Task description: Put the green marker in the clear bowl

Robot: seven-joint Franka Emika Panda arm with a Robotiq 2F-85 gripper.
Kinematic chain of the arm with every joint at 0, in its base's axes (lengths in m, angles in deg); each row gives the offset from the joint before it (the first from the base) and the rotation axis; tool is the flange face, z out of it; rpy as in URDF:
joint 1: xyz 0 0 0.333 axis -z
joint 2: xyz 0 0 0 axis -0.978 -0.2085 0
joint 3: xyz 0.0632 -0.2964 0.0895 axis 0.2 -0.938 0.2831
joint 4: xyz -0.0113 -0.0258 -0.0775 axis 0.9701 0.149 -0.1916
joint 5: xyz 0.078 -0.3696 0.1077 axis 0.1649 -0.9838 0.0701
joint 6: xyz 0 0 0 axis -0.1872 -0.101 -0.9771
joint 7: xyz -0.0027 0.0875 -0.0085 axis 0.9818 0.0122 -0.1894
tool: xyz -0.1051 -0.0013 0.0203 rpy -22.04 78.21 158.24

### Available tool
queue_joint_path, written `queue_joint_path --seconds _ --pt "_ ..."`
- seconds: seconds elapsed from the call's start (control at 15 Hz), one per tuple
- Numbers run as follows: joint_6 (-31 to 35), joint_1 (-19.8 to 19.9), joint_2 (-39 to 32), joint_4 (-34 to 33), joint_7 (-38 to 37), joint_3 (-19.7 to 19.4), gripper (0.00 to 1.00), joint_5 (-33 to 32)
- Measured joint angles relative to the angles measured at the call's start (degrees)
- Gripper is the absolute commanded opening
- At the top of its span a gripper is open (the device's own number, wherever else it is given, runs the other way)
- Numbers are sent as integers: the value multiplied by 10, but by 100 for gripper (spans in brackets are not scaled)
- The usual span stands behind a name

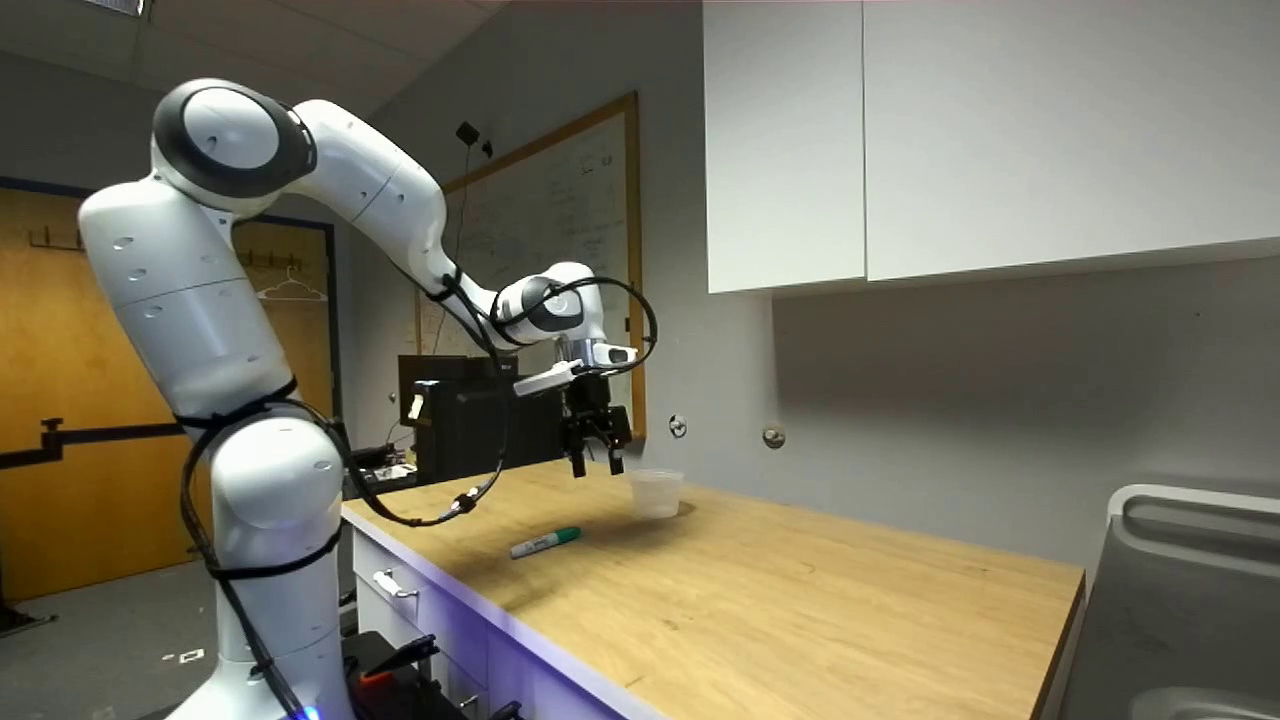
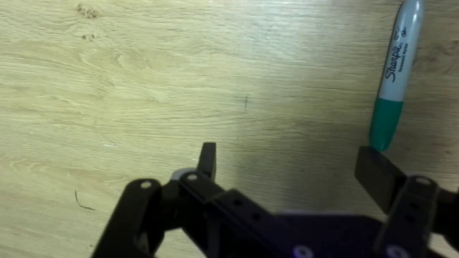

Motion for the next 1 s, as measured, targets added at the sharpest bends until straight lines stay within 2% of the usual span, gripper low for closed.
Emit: queue_joint_path --seconds 0.47,1.0 --pt "0 -7 -11 1 -2 0 100 1" --pt "23 -37 -72 -1 -3 1 100 23"
